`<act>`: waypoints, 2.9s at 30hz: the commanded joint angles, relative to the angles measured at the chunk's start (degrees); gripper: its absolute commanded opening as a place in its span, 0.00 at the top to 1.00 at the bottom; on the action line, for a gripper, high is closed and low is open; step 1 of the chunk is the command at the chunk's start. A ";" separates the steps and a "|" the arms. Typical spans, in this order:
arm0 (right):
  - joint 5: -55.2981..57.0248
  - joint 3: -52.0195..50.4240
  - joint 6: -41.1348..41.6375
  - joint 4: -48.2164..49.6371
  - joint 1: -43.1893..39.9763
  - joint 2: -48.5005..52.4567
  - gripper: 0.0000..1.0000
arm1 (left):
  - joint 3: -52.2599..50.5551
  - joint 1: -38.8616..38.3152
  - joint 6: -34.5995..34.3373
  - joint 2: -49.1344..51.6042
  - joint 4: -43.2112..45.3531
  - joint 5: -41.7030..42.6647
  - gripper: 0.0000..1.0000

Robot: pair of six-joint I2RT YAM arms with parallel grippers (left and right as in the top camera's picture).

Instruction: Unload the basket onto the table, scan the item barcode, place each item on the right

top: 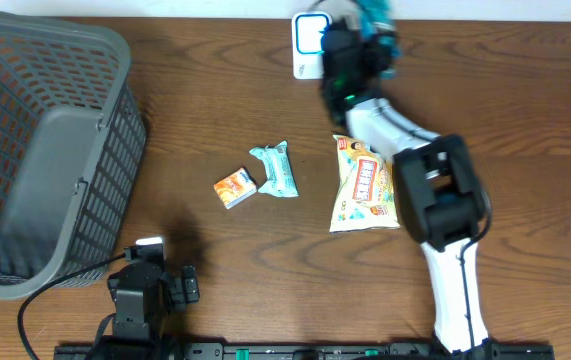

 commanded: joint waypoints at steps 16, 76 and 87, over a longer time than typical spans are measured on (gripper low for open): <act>-21.31 -0.07 46.40 -48.92 -44.26 -1.03 0.56 | -0.31 0.09 -0.31 -0.04 -1.03 0.07 0.02; -90.62 9.84 41.90 -83.54 -24.87 -40.96 0.01 | -0.31 0.09 -0.31 -0.04 -1.03 0.07 0.02; -49.72 -5.33 60.26 -73.18 4.13 -37.55 0.01 | -0.31 0.09 -0.31 -0.04 -1.03 0.07 0.02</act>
